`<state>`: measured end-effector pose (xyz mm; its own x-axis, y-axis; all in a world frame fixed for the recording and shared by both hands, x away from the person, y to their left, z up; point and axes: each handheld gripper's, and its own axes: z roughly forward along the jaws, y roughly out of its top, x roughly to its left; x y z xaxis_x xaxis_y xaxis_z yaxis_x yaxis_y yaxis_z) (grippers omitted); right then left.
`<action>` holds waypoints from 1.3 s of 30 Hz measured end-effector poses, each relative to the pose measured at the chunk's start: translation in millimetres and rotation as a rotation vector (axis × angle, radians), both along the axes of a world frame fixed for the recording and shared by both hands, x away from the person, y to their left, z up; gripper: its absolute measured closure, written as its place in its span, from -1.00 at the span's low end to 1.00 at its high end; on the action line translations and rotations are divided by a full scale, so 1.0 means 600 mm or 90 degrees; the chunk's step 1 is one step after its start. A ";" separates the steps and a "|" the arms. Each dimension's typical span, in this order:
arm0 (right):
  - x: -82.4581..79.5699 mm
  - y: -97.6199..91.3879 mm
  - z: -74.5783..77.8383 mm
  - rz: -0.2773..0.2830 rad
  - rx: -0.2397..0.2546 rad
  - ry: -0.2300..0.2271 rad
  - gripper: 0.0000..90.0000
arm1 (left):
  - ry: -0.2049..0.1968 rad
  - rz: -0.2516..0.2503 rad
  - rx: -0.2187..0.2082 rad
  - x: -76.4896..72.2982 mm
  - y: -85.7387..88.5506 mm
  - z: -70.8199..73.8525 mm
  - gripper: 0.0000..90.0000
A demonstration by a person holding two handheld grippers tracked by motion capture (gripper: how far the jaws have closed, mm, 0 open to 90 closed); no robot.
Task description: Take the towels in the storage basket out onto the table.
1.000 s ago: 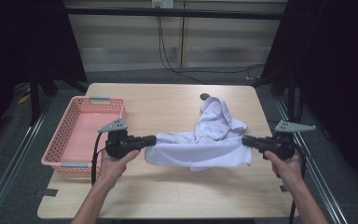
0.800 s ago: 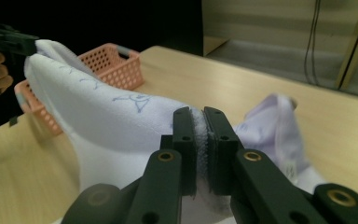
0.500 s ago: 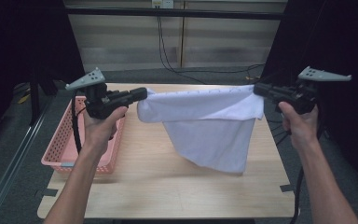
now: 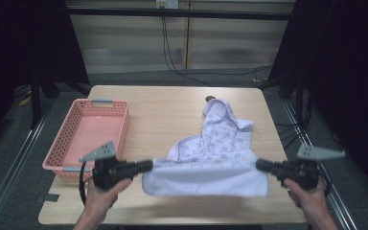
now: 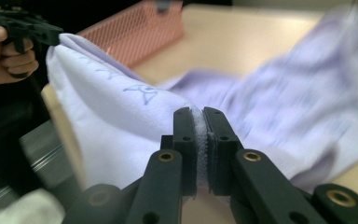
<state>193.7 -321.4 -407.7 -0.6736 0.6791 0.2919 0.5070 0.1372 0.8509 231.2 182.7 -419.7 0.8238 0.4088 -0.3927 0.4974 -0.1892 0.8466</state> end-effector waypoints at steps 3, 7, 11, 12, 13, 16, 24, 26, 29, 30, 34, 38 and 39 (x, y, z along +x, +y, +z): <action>-0.044 0.008 -0.049 0.010 -0.016 0.042 0.86 | 0.015 -0.009 0.042 -0.034 0.009 -0.024 0.89; -0.073 0.011 -0.085 -0.007 -0.050 0.073 0.46 | 0.037 0.001 0.042 -0.042 0.027 -0.047 0.59; -0.052 0.008 -0.078 -0.026 -0.064 0.045 0.29 | 0.030 0.019 0.084 0.003 0.011 -0.060 0.44; -0.040 0.006 -0.076 -0.029 -0.068 0.041 0.28 | 0.023 0.018 0.095 0.023 -0.003 -0.063 0.40; -0.022 0.006 -0.075 -0.034 -0.087 0.031 0.28 | 0.028 0.012 0.097 0.036 -0.012 -0.066 0.37; 0.029 0.002 -0.080 -0.061 -0.117 0.025 0.30 | 0.026 -0.002 0.130 0.086 -0.059 -0.076 0.30; 0.156 -0.001 -0.108 -0.108 -0.168 0.033 0.12 | 0.038 0.011 0.175 0.184 -0.151 -0.106 0.01; 0.175 0.000 -0.119 -0.106 -0.171 0.046 0.09 | 0.031 0.027 0.178 0.197 -0.169 -0.114 -0.04; 0.190 0.002 -0.134 -0.107 -0.159 0.077 0.26 | 0.032 0.044 0.224 0.203 -0.185 -0.124 0.00; 0.190 0.003 -0.135 -0.091 -0.158 0.082 0.35 | 0.034 0.049 0.236 0.205 -0.187 -0.127 0.07; 0.160 0.011 -0.124 -0.050 -0.133 0.091 0.83 | 0.071 0.057 0.187 0.207 -0.161 -0.127 0.87; 0.111 0.007 -0.099 -0.016 -0.103 0.068 0.89 | 0.080 0.050 0.166 0.198 -0.128 -0.115 0.92; 0.099 0.006 -0.097 -0.008 -0.103 0.068 0.89 | 0.086 0.057 0.149 0.192 -0.116 -0.110 0.92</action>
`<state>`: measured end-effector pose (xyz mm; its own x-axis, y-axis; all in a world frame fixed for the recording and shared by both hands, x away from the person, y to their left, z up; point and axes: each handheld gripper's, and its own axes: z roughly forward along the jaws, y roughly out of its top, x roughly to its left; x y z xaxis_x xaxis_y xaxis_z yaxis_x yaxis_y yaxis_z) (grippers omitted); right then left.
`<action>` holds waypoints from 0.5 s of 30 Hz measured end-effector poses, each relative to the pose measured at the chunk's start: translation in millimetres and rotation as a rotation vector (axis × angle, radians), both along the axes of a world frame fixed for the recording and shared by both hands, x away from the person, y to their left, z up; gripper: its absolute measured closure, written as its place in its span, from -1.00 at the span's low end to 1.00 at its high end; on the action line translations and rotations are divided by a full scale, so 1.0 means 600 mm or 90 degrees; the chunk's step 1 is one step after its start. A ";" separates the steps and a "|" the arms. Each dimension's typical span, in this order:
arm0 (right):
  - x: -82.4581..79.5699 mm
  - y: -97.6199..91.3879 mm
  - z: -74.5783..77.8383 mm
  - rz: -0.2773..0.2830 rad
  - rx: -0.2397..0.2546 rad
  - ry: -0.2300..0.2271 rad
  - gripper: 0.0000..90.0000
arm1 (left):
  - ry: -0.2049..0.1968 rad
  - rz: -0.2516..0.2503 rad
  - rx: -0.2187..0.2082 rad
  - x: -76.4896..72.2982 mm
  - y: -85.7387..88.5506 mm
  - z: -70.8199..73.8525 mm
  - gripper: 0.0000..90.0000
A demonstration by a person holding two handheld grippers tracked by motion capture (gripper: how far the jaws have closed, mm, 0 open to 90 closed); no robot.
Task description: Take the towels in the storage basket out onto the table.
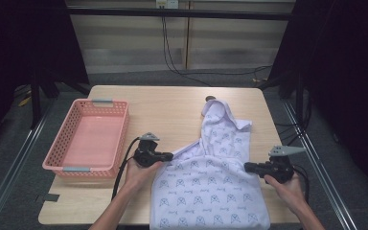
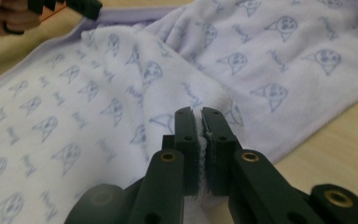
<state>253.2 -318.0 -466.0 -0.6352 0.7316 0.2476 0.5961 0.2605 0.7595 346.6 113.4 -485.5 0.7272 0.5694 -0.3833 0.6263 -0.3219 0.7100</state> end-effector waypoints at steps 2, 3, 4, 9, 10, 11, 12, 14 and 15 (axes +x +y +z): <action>-0.028 -0.004 -0.001 0.008 -0.017 0.001 0.89 | 0.004 0.001 -0.026 -0.016 0.017 0.010 0.92; -0.040 -0.006 -0.002 0.007 -0.023 0.003 0.89 | 0.006 -0.004 -0.035 -0.024 0.023 0.014 0.92; -0.049 -0.010 -0.003 0.005 -0.025 0.003 0.89 | 0.012 -0.014 -0.057 -0.041 0.031 0.020 0.92; -0.093 -0.024 -0.010 0.017 -0.038 0.031 0.89 | 0.011 0.012 -0.032 -0.096 0.064 0.023 0.92; -0.100 -0.026 -0.013 0.019 -0.041 0.037 0.89 | 0.010 0.019 -0.024 -0.106 0.070 0.021 0.92; -0.105 -0.027 -0.014 0.023 -0.045 0.045 0.89 | 0.021 0.024 -0.019 -0.114 0.078 0.018 0.92; -0.110 -0.028 -0.014 0.020 -0.046 0.049 0.88 | 0.042 0.019 -0.022 -0.126 0.089 0.012 0.92; -0.115 -0.033 -0.013 0.002 -0.031 0.043 0.59 | 0.054 0.007 -0.023 -0.134 0.096 0.006 0.86; -0.114 -0.034 -0.012 -0.007 -0.023 0.037 0.45 | 0.079 -0.019 -0.049 -0.134 0.101 0.001 0.73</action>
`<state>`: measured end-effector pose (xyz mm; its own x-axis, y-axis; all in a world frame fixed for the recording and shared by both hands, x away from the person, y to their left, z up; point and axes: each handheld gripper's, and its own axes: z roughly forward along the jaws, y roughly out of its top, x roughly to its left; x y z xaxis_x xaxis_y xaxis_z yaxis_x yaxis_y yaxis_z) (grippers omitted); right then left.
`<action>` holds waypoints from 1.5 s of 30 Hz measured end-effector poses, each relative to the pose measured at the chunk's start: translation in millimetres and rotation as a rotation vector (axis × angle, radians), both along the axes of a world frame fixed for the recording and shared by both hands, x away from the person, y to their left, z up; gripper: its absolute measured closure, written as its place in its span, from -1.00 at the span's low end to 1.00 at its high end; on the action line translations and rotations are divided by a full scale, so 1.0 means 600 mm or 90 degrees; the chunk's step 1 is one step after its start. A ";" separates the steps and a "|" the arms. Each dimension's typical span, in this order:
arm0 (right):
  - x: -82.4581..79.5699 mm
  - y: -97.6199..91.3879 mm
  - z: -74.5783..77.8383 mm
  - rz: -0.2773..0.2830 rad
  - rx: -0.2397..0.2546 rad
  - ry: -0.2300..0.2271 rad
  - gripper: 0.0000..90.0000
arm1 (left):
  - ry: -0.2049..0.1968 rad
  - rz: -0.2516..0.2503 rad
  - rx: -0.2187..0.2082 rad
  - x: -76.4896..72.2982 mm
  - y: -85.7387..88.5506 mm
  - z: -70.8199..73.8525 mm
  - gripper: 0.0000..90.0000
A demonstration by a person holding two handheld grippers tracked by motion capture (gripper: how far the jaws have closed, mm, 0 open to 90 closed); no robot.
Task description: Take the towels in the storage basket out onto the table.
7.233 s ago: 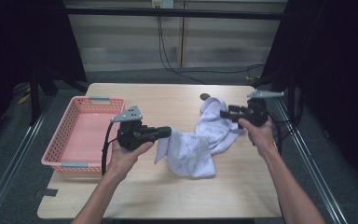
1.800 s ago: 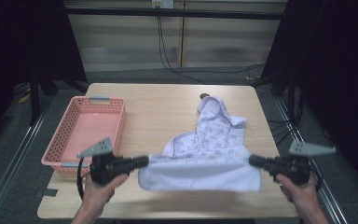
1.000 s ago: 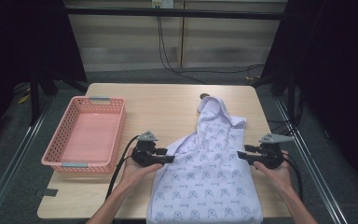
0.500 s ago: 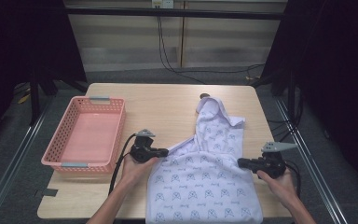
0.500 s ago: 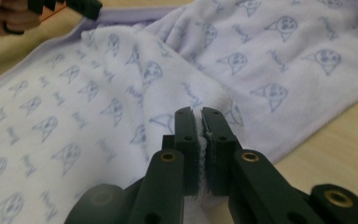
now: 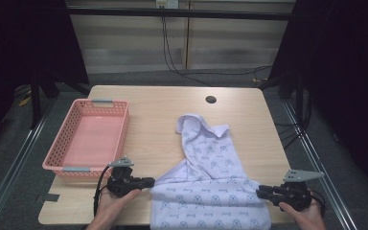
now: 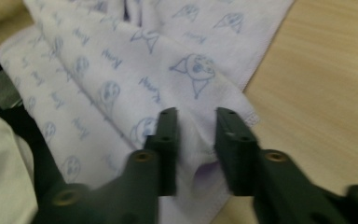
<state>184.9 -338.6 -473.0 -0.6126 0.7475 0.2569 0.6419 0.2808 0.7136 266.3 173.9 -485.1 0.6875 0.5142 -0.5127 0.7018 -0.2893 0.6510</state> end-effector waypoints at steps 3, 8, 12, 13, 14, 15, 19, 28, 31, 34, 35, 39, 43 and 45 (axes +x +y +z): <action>0.016 -0.002 0.006 -0.017 0.024 -0.023 0.26 | -0.051 -0.010 0.003 0.010 -0.005 0.008 0.43; 0.071 0.018 0.005 -0.010 -0.001 -0.037 0.28 | -0.114 -0.030 0.051 0.040 -0.050 0.017 0.35; 0.133 0.043 -0.009 -0.008 -0.037 -0.032 0.24 | -0.113 -0.037 0.072 0.073 -0.098 0.009 0.31; 0.144 0.047 -0.012 -0.008 -0.039 -0.031 0.22 | -0.121 -0.037 0.095 0.084 -0.110 0.005 0.29; 0.159 0.053 -0.017 -0.011 -0.043 -0.031 0.20 | -0.118 -0.032 0.094 0.089 -0.115 0.002 0.28; 0.168 0.056 -0.020 -0.010 -0.045 -0.031 0.17 | -0.106 -0.039 0.083 0.099 -0.121 -0.005 0.28; 0.199 0.071 -0.035 -0.030 -0.046 -0.019 0.06 | -0.097 -0.058 0.116 0.107 -0.134 -0.016 0.43; 0.201 0.090 -0.049 -0.024 -0.114 -0.048 0.69 | -0.085 -0.081 0.126 0.108 -0.132 -0.024 0.96; 0.198 0.082 -0.039 -0.045 -0.107 -0.056 0.94 | -0.088 -0.063 0.100 0.108 -0.121 -0.015 0.96; 0.196 0.056 -0.019 -0.077 -0.089 -0.078 0.95 | -0.092 -0.045 0.080 0.108 -0.106 -0.006 0.96; 0.194 0.043 -0.010 -0.092 -0.088 -0.086 0.95 | -0.092 -0.040 0.073 0.108 -0.099 -0.004 0.97; 0.174 -0.029 0.005 -0.172 -0.082 -0.097 0.96 | -0.085 -0.022 0.058 0.103 -0.075 0.000 0.97; 0.142 -0.058 -0.005 -0.187 -0.096 -0.077 0.96 | -0.083 -0.027 0.034 0.080 -0.060 0.010 0.97; 0.126 -0.062 -0.008 -0.183 -0.097 -0.078 0.96 | -0.097 -0.037 0.041 0.059 -0.055 0.018 0.97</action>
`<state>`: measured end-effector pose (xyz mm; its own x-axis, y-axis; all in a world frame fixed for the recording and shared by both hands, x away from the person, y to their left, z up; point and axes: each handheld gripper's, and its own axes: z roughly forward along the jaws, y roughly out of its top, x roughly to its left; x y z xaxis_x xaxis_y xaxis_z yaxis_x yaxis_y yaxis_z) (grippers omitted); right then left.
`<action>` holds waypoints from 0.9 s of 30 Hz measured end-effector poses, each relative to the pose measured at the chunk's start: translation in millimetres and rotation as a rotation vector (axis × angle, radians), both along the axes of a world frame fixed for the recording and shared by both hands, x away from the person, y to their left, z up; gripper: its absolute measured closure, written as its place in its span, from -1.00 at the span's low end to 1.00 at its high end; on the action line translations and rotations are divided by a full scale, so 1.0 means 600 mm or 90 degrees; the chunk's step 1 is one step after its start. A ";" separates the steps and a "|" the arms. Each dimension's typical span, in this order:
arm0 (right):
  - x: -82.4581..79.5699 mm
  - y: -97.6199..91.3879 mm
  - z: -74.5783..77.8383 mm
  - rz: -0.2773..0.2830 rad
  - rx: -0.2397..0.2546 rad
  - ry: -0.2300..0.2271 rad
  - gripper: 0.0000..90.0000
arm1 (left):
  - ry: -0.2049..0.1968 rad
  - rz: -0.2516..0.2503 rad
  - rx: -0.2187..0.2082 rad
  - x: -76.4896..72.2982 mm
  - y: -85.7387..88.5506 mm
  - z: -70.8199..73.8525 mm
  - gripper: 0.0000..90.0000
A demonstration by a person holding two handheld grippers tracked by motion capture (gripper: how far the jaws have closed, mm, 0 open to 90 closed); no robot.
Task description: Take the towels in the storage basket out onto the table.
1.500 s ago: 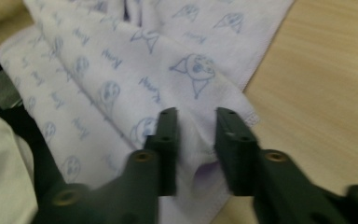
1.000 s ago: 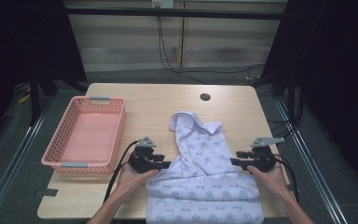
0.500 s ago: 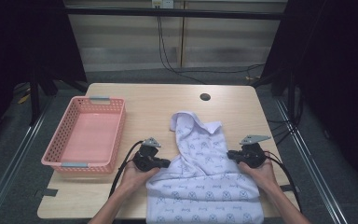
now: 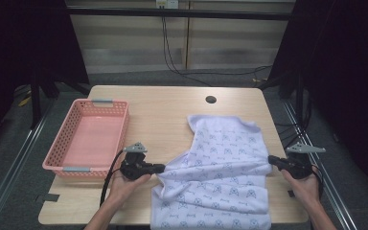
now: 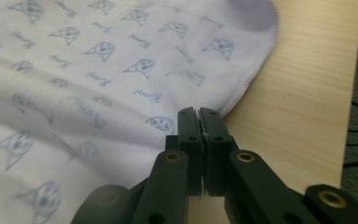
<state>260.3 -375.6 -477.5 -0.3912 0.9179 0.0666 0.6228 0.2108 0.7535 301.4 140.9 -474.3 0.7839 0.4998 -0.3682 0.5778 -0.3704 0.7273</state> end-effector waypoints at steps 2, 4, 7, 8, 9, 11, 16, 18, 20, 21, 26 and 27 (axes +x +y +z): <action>-0.017 0.006 0.002 0.015 0.009 0.005 0.95 | 0.006 -0.009 -0.008 -0.022 0.009 0.006 0.97; -0.031 0.019 0.001 0.032 0.010 0.012 0.95 | 0.000 -0.015 -0.014 -0.051 0.026 0.012 0.97; -0.054 0.038 0.005 0.063 0.021 0.013 0.90 | 0.010 -0.016 -0.043 -0.090 0.056 0.017 0.96; -0.062 0.044 0.007 0.072 0.032 0.014 0.79 | 0.011 -0.021 -0.045 -0.100 0.062 0.017 0.96; -0.067 0.048 0.008 0.079 0.035 0.011 0.73 | 0.006 -0.019 -0.038 -0.112 0.071 0.016 0.96; -0.082 0.057 0.012 0.093 0.029 0.000 0.60 | 0.015 -0.016 -0.054 -0.126 0.087 0.012 0.95; -0.079 0.069 0.017 0.092 0.040 -0.019 0.32 | -0.016 -0.001 -0.047 -0.097 0.077 0.023 0.51; -0.067 0.075 0.019 0.098 0.043 -0.026 0.29 | -0.023 -0.010 -0.050 -0.071 0.059 0.019 0.48; -0.054 0.082 0.017 0.104 0.048 -0.026 0.28 | -0.022 -0.021 -0.020 -0.040 0.034 0.010 0.51; -0.048 0.086 0.015 0.108 0.045 -0.022 0.28 | -0.028 -0.031 -0.014 -0.028 0.022 0.006 0.52; -0.018 0.103 -0.002 0.129 0.029 0.005 0.22 | -0.011 -0.033 0.050 0.013 -0.028 -0.022 0.43; -0.012 0.107 -0.005 0.134 0.025 0.010 0.21 | -0.005 -0.039 0.072 0.015 -0.036 -0.029 0.41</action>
